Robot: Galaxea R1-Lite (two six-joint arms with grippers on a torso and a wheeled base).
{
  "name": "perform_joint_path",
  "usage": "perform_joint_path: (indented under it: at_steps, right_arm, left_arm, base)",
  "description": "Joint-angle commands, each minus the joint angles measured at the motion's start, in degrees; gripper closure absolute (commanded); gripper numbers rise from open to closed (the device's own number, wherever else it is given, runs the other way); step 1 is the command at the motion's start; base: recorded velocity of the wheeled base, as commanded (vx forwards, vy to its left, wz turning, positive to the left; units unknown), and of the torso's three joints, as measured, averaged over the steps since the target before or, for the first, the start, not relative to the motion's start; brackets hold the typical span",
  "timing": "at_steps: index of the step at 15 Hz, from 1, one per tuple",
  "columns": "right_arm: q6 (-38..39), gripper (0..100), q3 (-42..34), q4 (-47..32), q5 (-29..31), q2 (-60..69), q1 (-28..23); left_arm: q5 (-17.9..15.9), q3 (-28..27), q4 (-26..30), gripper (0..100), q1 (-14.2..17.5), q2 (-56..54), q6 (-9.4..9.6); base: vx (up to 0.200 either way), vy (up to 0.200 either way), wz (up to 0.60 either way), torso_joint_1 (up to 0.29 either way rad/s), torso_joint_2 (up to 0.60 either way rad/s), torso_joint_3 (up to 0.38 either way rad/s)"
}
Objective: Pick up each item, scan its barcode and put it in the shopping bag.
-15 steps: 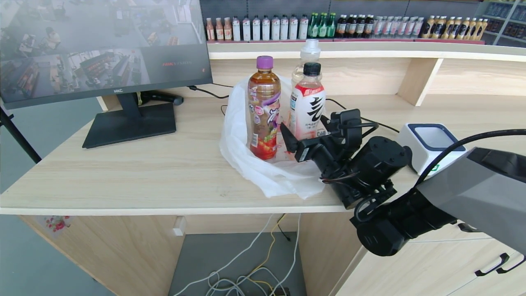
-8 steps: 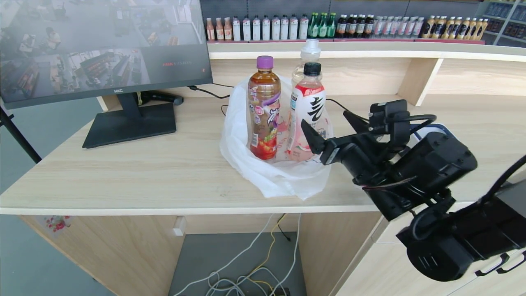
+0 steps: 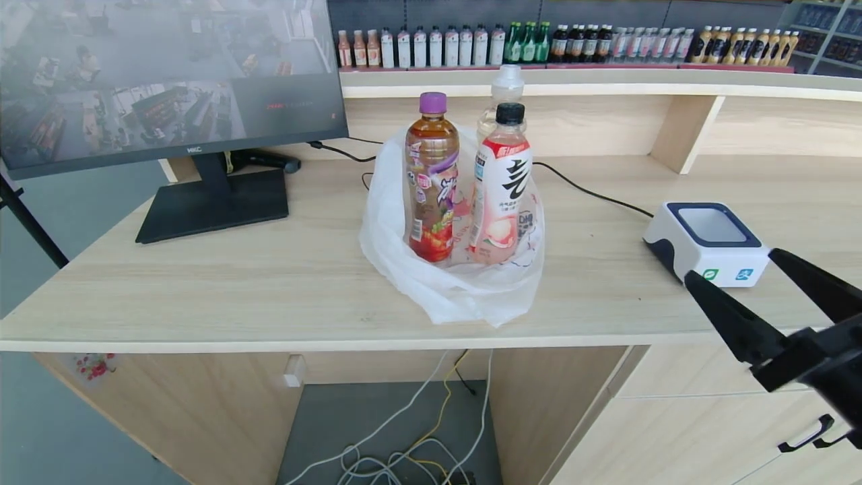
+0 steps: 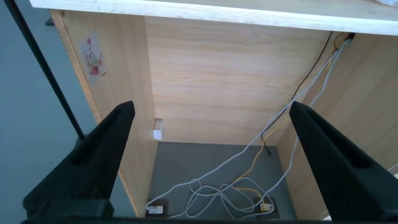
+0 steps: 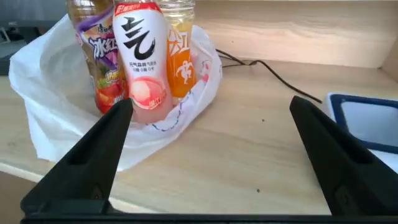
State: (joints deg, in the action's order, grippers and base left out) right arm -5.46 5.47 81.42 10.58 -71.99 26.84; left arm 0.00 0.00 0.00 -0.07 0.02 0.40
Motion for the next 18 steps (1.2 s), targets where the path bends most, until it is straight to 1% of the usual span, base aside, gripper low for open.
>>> perform_joint_path:
  at_steps: [1,2,3,7,8,9,12,14,15,16,17,18]
  right_arm:
    - [0.4,0,-5.5,-24.6,0.2,26.5,-3.6]
    - [0.4,0,-4.9,-30.2,0.1,30.2,-3.1]
    - [0.0,0,-4.0,-43.5,-0.1,38.9,-2.0]
    - [-2.2,0,-4.6,-73.9,-0.1,65.1,-1.5]
    - [-2.3,0,-4.3,-79.9,-0.2,70.3,-1.5]
    - [-2.4,0,-2.8,-83.1,-0.2,72.0,-1.9]
    - [-2.3,0,-2.7,-83.2,-0.8,72.0,-1.8]
    - [-2.2,0,-2.7,-83.3,-4.3,72.0,-2.1]
    - [-2.1,0,-2.9,-83.2,-4.2,71.0,-3.2]
    - [-2.0,0,-2.9,-83.1,-4.2,70.2,-5.6]
    - [-2.1,0,-3.0,-83.0,-3.9,69.2,-11.1]
    - [-2.2,0,-3.1,-82.7,-2.8,68.9,-10.7]
  left_arm:
    - [0.0,0.0,0.0,0,0.0,0.0,0.04]
    - [0.0,0.0,0.0,0,0.0,0.0,0.04]
    - [0.0,0.0,0.0,0,0.0,0.0,-0.05]
    - [0.0,0.0,0.0,0,0.0,0.0,-0.23]
    - [0.0,0.0,0.0,0,0.0,0.0,-0.14]
    - [0.0,0.0,0.0,0,0.0,0.0,-0.14]
    - [0.0,0.0,0.0,0,0.0,0.0,-0.23]
    - [0.0,0.0,0.0,0,0.0,0.0,-0.31]
    - [0.0,0.0,0.0,0,0.0,0.0,-0.31]
    - [0.0,0.0,0.0,0,0.0,0.0,-0.40]
    - [0.0,0.0,0.0,0,0.0,0.0,-0.31]
    - [0.0,0.0,0.0,0,0.0,0.0,-0.31]
  base:
    - [0.000,0.000,0.00,0.000,0.00,0.000]
    - [0.000,0.000,0.00,0.000,0.00,0.000]
    - [0.000,0.000,0.00,0.000,0.00,0.000]
    - [0.000,0.000,0.00,0.000,0.00,0.000]
    - [0.000,0.000,0.00,0.000,0.00,0.000]
    - [0.000,0.000,0.00,0.000,0.00,0.000]
    - [0.000,0.000,0.00,0.000,0.00,0.000]
    - [0.000,0.000,0.00,0.000,0.00,0.000]
    - [0.000,0.000,0.00,0.000,0.00,0.000]
    - [0.000,0.000,0.00,0.000,0.00,0.000]
    - [0.000,0.000,0.00,0.000,0.00,0.000]
    - [0.000,0.000,0.00,0.000,0.00,0.000]
